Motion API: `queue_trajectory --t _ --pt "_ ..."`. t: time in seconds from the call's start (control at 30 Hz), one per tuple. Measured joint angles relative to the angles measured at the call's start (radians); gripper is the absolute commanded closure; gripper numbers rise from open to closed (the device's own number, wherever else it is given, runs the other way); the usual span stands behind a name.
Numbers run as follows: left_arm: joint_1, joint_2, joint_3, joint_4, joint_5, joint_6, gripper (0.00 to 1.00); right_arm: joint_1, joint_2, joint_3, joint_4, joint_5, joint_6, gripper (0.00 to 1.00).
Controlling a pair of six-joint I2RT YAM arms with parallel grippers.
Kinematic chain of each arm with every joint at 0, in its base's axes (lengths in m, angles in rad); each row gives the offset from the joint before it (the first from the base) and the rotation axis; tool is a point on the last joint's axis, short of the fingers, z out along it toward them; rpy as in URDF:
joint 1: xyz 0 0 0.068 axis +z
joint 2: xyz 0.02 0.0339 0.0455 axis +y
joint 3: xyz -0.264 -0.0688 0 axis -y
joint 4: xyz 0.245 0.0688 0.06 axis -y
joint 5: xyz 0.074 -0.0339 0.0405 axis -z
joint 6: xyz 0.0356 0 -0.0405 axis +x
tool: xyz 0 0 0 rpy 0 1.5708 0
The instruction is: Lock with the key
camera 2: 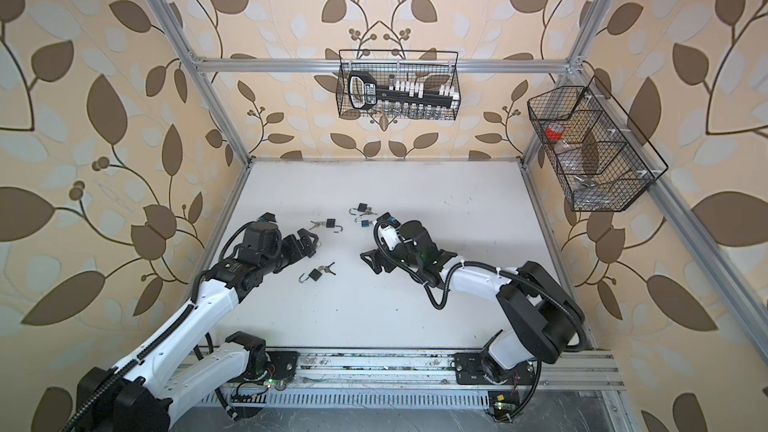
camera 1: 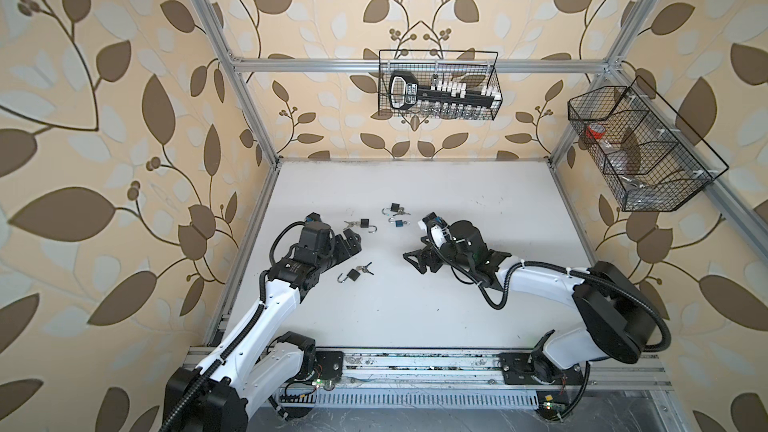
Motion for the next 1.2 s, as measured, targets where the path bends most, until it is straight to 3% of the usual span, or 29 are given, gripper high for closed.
queue_trajectory --t 0.1,0.27,0.6,0.87,1.2 --pt "0.064 -0.025 0.0 -0.031 0.024 0.001 0.01 0.0 0.115 0.13 -0.064 0.066 -0.036 0.21" --pt "0.074 -0.047 -0.001 -0.053 0.09 0.005 0.01 -0.008 0.312 0.397 -0.229 0.104 -0.153 0.26" --pt "0.091 -0.007 -0.018 0.129 0.338 0.006 0.01 -0.105 0.523 0.71 -0.497 0.003 -0.322 0.3" --pt "0.092 0.024 -0.018 0.158 0.381 0.006 0.01 -0.121 0.662 0.912 -0.618 -0.078 -0.369 0.35" --pt "0.092 -0.036 -0.018 0.168 0.383 0.004 0.01 -0.121 0.794 1.102 -0.752 -0.087 -0.383 0.35"
